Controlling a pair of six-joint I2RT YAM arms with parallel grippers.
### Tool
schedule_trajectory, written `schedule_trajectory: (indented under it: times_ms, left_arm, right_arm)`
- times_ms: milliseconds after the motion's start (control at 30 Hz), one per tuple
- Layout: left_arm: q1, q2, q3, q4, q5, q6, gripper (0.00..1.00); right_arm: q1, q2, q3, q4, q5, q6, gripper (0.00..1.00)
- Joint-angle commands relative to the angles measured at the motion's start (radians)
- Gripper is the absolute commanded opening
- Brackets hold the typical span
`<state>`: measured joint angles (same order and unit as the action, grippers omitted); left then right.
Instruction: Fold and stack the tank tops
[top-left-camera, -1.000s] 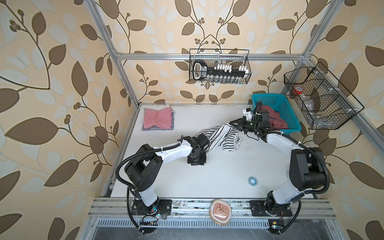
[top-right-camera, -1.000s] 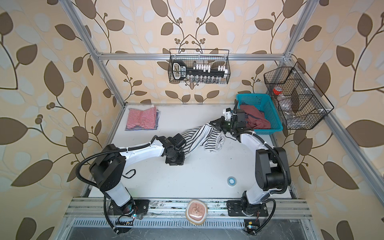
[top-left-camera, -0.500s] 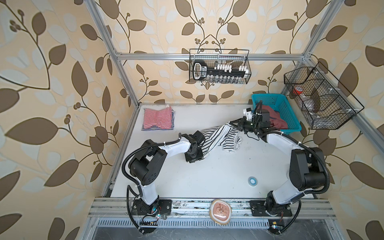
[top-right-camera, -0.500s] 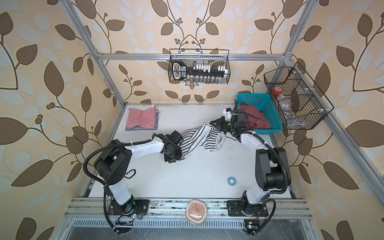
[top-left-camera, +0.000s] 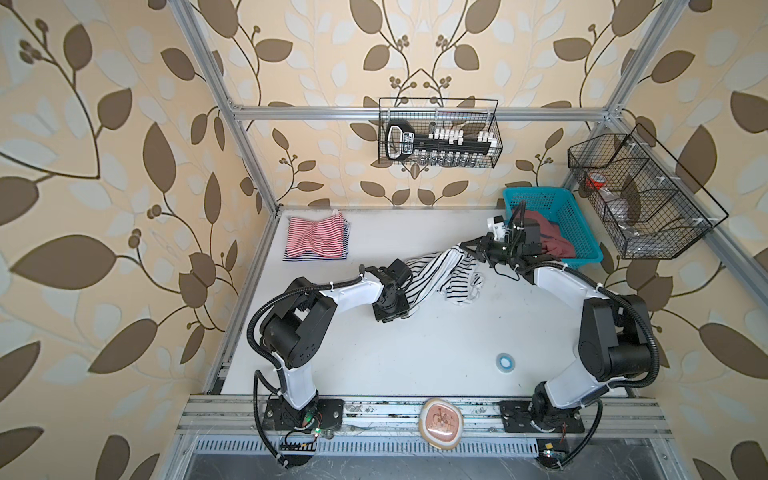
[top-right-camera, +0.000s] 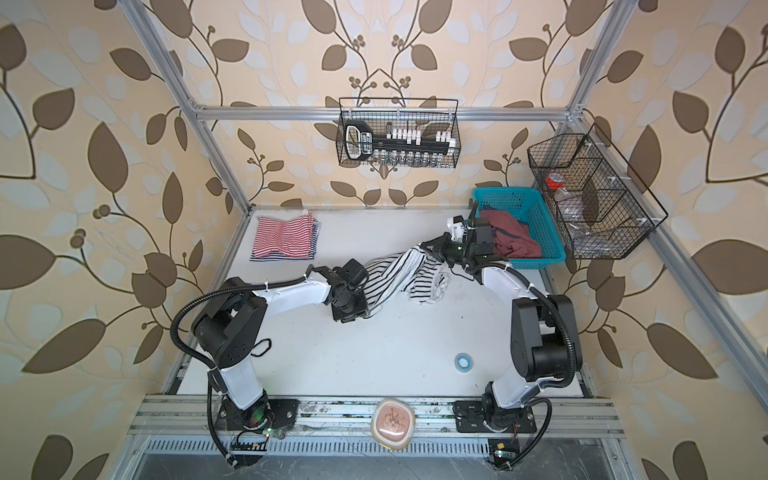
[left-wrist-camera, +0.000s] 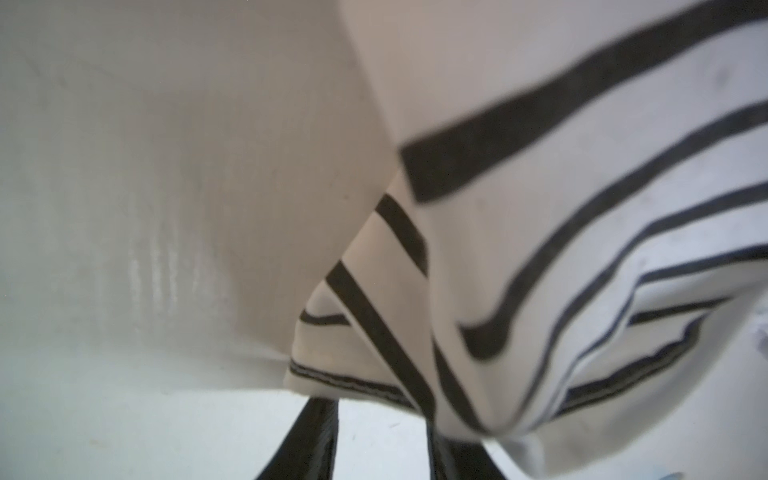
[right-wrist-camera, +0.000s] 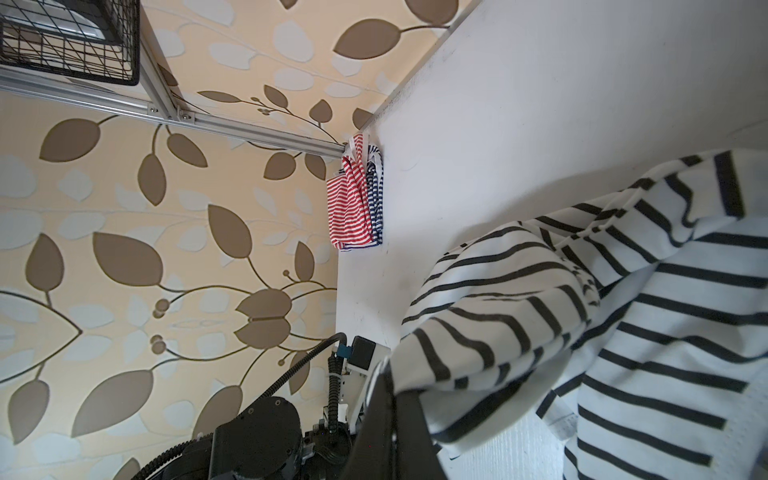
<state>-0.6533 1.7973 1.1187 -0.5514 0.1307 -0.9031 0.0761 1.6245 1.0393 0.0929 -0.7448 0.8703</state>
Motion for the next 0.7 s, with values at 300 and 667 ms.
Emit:
schedule_trajectory:
  times_ms: [300, 667]
  left_arm:
    - [0.001, 0.091, 0.070, -0.040, 0.013, -0.008, 0.43]
    - [0.001, 0.122, 0.123, -0.212, -0.045, 0.149, 0.00]
  right_arm:
    - [-0.006, 0.006, -0.022, 0.033, -0.030, 0.005, 0.00]
    - [-0.027, -0.023, -0.037, 0.030, -0.043, 0.003, 0.00]
